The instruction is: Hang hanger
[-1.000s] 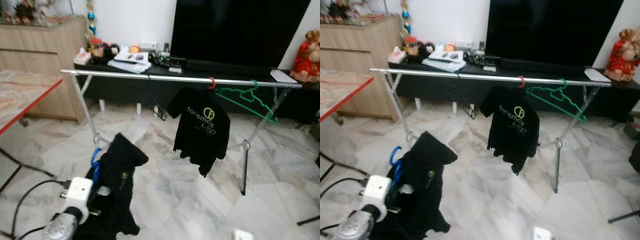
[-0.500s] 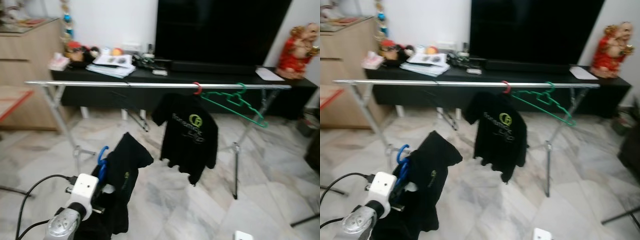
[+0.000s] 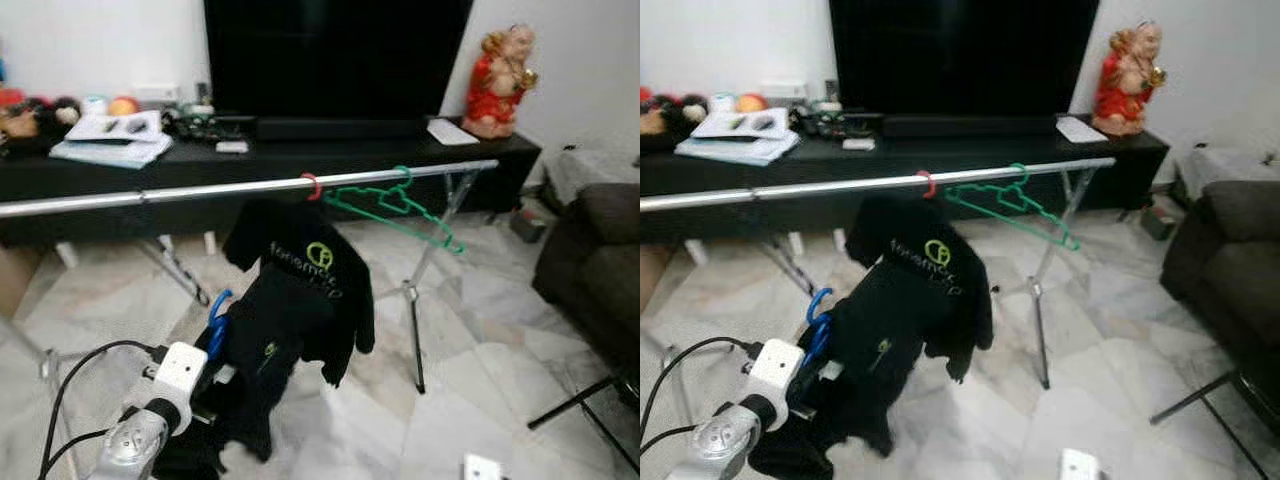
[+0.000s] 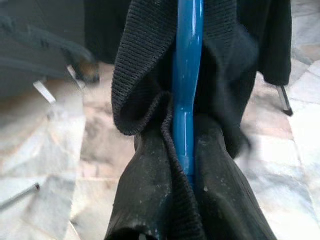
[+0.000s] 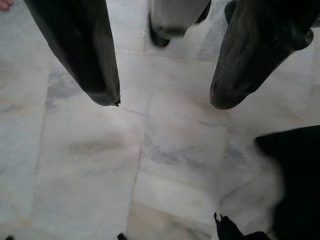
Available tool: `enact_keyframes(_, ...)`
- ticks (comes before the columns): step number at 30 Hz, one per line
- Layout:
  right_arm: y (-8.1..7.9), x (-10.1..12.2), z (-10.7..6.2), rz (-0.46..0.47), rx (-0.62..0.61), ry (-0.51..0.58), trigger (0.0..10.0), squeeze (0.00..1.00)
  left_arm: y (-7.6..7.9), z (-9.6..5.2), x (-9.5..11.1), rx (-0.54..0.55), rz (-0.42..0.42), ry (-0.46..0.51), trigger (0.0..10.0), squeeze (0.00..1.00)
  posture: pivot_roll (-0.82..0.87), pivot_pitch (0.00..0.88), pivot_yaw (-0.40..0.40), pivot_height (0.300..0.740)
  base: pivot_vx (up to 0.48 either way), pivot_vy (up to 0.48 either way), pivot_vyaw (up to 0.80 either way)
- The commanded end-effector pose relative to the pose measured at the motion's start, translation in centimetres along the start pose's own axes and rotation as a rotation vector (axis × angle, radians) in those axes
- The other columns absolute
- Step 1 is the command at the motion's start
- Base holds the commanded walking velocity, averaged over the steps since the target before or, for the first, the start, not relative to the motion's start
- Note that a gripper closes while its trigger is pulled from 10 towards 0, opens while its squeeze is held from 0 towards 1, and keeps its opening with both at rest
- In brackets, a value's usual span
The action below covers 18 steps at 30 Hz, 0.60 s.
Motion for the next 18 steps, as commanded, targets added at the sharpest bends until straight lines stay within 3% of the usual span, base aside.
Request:
enact_keyframes(1,1.5,-0.5,-0.2,0.003,-0.034,-0.014,10.0,0.0,0.3,0.5,1.4,0.002,0.013,0.044,10.0,0.0,0.01,0.0,-0.016,0.74,0.334,0.0,0.0)
enact_keyframes(9,1.4,-0.5,-0.2,-0.003,-0.028,-0.018,10.0,0.0,-0.7,1.4,3.0,0.075,0.03,0.059,10.0,0.0,0.01,0.0,-0.016,0.74,0.3,0.0,0.0)
enact_keyframes(18,1.3,-0.6,-0.2,-0.006,-0.021,-0.027,10.0,0.0,-1.8,2.0,3.5,0.175,0.048,0.017,10.0,0.0,0.01,0.0,-0.016,0.74,0.266,0.0,0.0)
Point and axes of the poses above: a point about 5 cm out from each wrist's last joint towards the gripper, its own z axis pointing out of the wrist towards the gripper, its own x axis along the axis of the wrist's last joint, y = z × x, the point moved 4 cm from there along z, pointing out of the wrist towards the gripper
